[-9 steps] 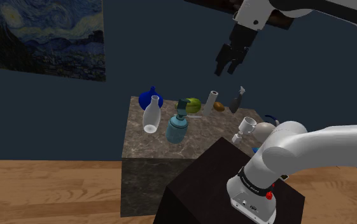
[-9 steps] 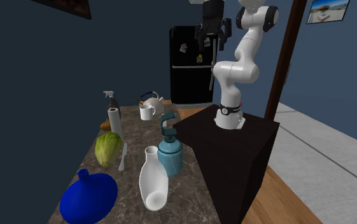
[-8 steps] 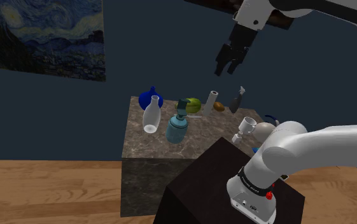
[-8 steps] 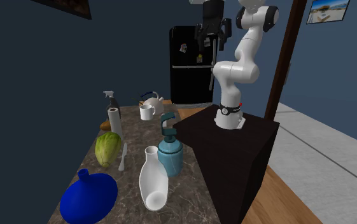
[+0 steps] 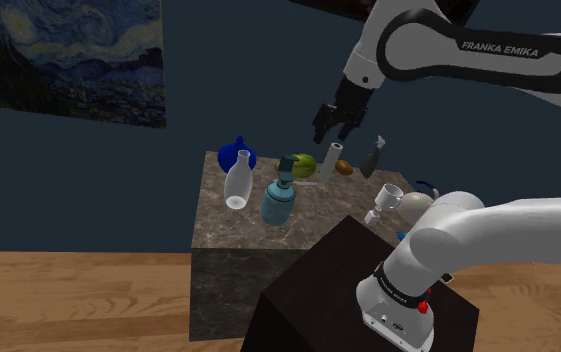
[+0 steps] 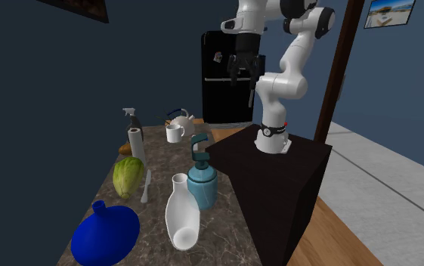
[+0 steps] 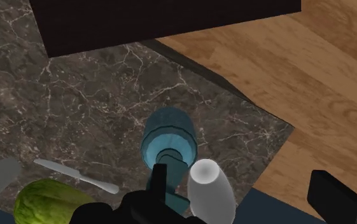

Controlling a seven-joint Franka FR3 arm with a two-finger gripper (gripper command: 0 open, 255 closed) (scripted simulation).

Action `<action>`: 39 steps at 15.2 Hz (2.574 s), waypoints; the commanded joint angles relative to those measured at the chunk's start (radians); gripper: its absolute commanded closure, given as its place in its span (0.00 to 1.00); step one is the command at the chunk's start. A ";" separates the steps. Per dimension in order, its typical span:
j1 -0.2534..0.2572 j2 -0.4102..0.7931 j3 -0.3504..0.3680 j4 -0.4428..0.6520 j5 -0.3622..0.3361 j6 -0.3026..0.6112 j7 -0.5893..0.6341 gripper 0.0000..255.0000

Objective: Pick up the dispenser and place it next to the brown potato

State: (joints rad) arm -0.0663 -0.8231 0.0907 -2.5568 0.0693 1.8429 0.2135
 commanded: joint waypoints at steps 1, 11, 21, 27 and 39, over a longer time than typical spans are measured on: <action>-0.014 0.027 0.030 -0.051 0.003 0.101 0.052 0.00; -0.146 0.284 0.177 -0.208 -0.053 0.601 0.319 0.00; -0.396 0.597 0.359 -0.199 -0.309 0.939 0.636 0.00; -0.459 0.667 0.393 -0.188 -0.411 0.990 0.710 0.00; -0.458 0.666 0.393 -0.188 -0.410 0.989 0.709 1.00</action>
State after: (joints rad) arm -0.5244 -0.1572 0.4833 -2.7445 -0.3412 2.8325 0.9222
